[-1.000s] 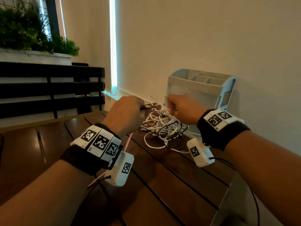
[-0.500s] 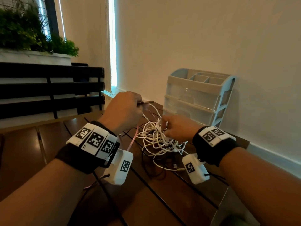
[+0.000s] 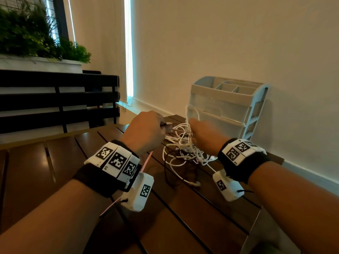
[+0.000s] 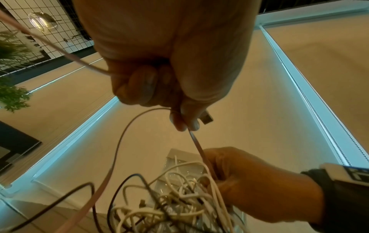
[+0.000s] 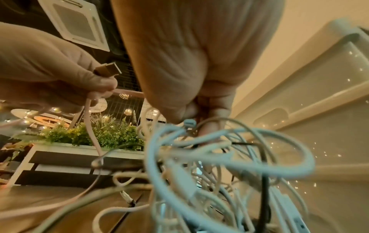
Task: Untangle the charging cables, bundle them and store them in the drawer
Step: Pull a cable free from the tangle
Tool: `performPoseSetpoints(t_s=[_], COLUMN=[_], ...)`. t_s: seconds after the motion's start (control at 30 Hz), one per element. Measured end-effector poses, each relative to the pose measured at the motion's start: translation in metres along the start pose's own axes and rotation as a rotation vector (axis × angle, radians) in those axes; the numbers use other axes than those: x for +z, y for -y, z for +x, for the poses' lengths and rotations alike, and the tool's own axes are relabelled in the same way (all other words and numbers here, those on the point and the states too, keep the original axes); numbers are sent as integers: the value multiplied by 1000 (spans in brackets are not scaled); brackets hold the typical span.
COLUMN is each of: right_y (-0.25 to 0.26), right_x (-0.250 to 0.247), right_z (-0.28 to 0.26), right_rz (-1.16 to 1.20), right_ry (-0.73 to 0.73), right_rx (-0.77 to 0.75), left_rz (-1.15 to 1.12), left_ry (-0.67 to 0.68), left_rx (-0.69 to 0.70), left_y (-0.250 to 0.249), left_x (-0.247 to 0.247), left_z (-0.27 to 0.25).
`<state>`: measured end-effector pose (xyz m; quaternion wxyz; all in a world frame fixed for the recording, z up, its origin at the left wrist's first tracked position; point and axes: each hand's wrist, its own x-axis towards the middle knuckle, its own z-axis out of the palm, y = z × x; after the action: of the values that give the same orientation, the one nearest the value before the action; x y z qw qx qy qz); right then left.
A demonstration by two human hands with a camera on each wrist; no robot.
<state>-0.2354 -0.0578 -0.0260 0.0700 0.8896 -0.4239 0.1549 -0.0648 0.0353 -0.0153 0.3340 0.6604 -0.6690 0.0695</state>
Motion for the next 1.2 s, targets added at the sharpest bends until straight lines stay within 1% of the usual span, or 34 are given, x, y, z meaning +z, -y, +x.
performPoseSetpoints(t_s=[0.07,0.1,0.17,0.27,0.4,0.47,0.5,0.53,0.63,0.67,0.77,0.83,0.87,0.93,1.0,1.07,1.13,1.2], right_y=[-1,0,3,5,-7,-10,-10,-10,-8,-6,0,3,4,7,7,9,17,28], right_x=[-3,-3,-5,-3,1,0,-1,-1,-5,-8,-22,-28,-30,-33,-35,-35,-33,-31], right_z=[1,0,-3,-10,-17,-19,-19,-17,-6,-3,2,5,7,8,6,2,-2,-5], right_rz=[16,61,246,581,876,979,969,897,389,294,233,156,123,42,44,64,7,-65], right_ry=[-37,-22,58,182,238,293,308,300,184,146,19,-17,-6,68,145,156,144,119], right_rx=[19,24,49,105,199,179,168,157,66,42,-46,-99,-104,-104,-106,-111,-129,-185], left_rz=[-10,-9,-8,-9,-6,-10,-14,-17,-20,-28,-90,-121,-121,-83,-2,89,96,53], left_ry=[-30,-53,-90,-96,-59,-49,-45,-41,-36,-39,-88,-163,-189,-199,-151,-101,-112,-101], left_rx=[-6,-8,-13,-37,-63,-67,-69,-71,-71,-73,-84,-79,-75,-98,-156,-182,-149,-69], left_y=[0,0,1,7,9,8,8,8,6,5,3,6,9,13,20,23,18,6], left_x=[0,-2,-6,-9,-10,-9,-9,-9,-11,-13,-23,-29,-31,-31,-28,-22,-17,-13], left_z=[1,2,3,4,4,4,4,4,4,4,5,7,7,8,8,7,4,1])
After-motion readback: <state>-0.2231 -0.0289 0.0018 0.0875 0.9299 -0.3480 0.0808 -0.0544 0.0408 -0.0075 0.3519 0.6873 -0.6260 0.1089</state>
